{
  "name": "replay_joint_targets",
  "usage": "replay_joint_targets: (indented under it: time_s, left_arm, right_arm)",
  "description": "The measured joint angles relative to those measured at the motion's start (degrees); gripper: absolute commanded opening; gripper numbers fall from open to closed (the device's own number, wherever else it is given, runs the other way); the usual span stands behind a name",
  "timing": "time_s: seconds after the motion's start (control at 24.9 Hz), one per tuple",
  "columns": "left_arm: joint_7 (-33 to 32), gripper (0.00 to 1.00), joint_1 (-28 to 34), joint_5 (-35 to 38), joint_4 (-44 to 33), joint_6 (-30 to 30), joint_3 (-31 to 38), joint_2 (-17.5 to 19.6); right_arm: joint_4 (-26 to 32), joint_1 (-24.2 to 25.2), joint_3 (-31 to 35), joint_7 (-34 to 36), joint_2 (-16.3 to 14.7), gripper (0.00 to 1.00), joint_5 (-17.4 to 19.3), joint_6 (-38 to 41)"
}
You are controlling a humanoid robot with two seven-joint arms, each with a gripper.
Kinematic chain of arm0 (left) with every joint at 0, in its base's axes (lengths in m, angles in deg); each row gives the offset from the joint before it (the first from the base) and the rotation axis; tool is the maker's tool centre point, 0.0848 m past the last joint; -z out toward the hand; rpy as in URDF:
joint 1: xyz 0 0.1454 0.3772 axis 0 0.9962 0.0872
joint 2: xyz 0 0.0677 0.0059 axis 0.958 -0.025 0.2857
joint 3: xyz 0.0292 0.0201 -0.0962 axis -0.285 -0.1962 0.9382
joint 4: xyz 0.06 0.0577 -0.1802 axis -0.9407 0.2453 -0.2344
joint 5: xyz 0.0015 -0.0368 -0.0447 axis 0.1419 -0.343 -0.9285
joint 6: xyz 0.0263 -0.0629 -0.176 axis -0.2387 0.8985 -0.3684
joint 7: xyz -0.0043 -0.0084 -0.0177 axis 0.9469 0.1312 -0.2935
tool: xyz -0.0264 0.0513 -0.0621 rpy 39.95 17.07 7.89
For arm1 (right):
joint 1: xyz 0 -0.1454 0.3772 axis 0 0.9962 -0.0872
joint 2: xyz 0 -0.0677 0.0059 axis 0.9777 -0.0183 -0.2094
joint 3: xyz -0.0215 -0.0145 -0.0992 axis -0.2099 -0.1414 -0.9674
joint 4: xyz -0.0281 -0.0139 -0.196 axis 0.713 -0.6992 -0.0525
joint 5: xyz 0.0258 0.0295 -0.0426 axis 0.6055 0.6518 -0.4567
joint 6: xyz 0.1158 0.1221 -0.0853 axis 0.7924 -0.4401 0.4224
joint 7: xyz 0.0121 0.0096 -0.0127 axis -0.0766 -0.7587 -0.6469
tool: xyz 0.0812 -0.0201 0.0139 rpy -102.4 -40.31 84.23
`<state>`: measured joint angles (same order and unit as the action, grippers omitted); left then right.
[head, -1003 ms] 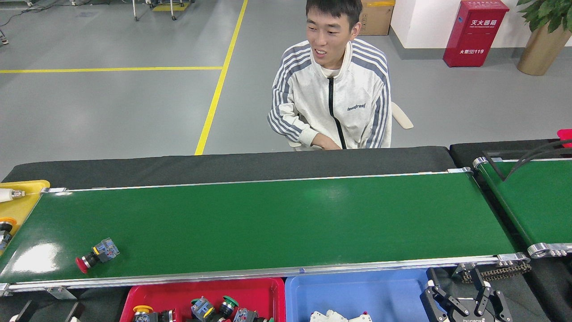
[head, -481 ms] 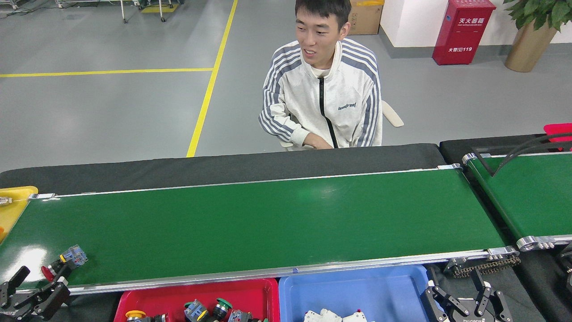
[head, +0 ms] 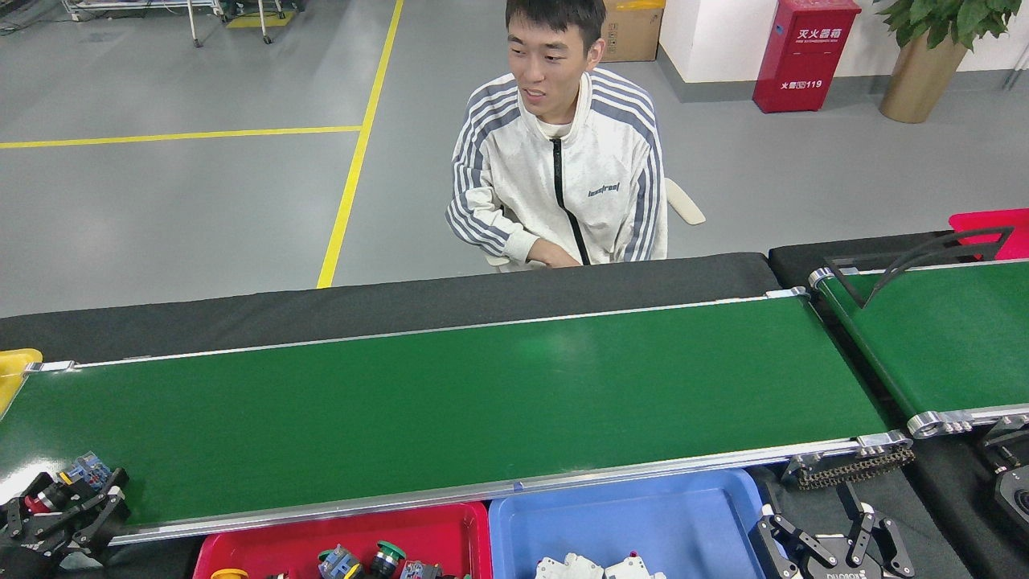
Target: Pick switch part from conveyor to tray
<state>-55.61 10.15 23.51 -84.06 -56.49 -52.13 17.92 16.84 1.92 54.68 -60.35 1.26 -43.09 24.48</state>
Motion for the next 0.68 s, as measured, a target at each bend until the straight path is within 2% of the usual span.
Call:
replay_joint_targets:
  time_s: [0.12,0.28,0.36,0.52,0.6,0.64,0.68]
  left_arm:
    - [0.15,0.15,-0.01,-0.52,-0.1,-1.05,-0.02,-0.25]
    - [0.26,0.1,0.57,-2.16,-2.32,-3.17,-0.04,-1.42]
    - [0.33,0.09,2.82,-3.82,-6.68,-5.9,-0.03,-2.16]
    - [0.39,0.11,11.17,-5.03,-24.18,-8.75,-0.07,-7.49]
    - [0.62,0.22,16.06,-4.97,-33.55,-9.23,-0.19,-10.41]
    - [0.41,0.34,18.83,-4.69,-37.81,-9.35,-0.57,-12.47]
    - [0.05,0.52,21.08,-4.31,-41.2,-9.39,-1.48,-14.43]
  right_arm:
    - [0.0,0.0,0.0,0.0,0.0,0.99,0.0,0.14]
    - [0.19,0.02,-0.01,0.0,0.0,0.99,0.0,0.05]
    - [0.22,0.12,-0.01,0.0,0.0,0.99,0.0,-0.07]
    - [0.23,0.18,-0.02,-0.01,0.0,0.99,0.0,-0.14]
    - [0.23,0.19,-0.03,-0.01,0.0,0.99,0.0,-0.21]
    - [0.23,0.22,-0.02,-0.01,0.0,0.99,0.0,-0.28]
    - [0.23,0.25,-0.03,-0.01,0.0,0.99,0.0,-0.28]
